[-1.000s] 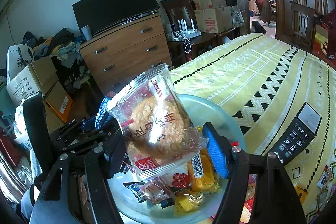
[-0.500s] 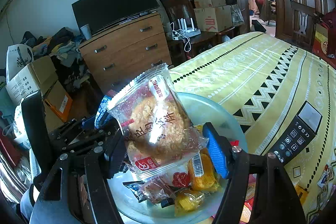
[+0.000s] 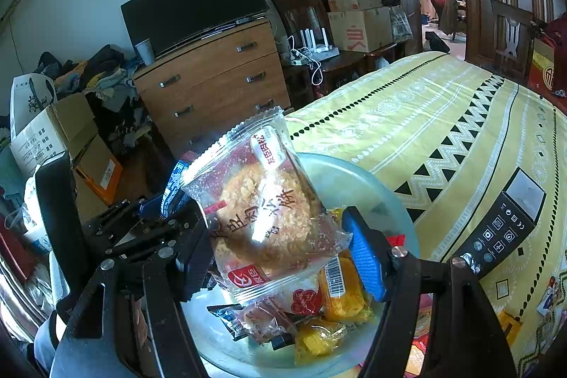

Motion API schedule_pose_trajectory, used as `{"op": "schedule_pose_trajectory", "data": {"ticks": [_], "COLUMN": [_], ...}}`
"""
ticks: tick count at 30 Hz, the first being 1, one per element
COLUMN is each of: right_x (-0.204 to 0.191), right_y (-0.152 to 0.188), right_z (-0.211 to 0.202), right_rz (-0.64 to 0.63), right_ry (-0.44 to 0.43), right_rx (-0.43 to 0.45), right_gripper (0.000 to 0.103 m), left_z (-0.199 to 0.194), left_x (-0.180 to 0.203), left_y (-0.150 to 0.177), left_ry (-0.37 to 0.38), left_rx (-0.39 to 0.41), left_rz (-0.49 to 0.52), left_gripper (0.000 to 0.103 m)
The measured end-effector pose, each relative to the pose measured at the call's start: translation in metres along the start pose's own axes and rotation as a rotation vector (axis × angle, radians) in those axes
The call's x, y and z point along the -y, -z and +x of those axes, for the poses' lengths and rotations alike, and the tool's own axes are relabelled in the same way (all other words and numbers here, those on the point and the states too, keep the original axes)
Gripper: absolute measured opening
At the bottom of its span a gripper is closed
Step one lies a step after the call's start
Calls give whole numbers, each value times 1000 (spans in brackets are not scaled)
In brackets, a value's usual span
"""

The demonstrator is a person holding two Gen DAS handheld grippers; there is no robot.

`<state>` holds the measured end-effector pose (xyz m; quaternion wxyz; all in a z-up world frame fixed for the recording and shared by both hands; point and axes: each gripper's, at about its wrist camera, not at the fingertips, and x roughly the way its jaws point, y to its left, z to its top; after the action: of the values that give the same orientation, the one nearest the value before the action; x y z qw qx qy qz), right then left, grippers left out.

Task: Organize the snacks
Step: 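Hold both snacks above the basin before releasing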

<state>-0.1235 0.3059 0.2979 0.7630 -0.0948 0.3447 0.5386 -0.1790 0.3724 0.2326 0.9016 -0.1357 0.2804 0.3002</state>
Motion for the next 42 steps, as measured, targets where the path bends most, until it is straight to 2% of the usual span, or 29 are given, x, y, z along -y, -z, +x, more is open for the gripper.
{"op": "schedule_pose_trajectory", "data": {"ticks": [40,42], "right_x": [2,1], "right_y": [7,8], "right_z": [18,21], "right_rz": [10,10], "right_ry": [2,-3], "right_rx": [-40,-50], "right_gripper": [74,75], "left_z": [12,12], "left_x": [-4,-5], "left_y": [4,5], "left_ry": [-15,-21], "left_rx": [-33,-36], "left_rz": [6,1], "left_gripper": [46,50]}}
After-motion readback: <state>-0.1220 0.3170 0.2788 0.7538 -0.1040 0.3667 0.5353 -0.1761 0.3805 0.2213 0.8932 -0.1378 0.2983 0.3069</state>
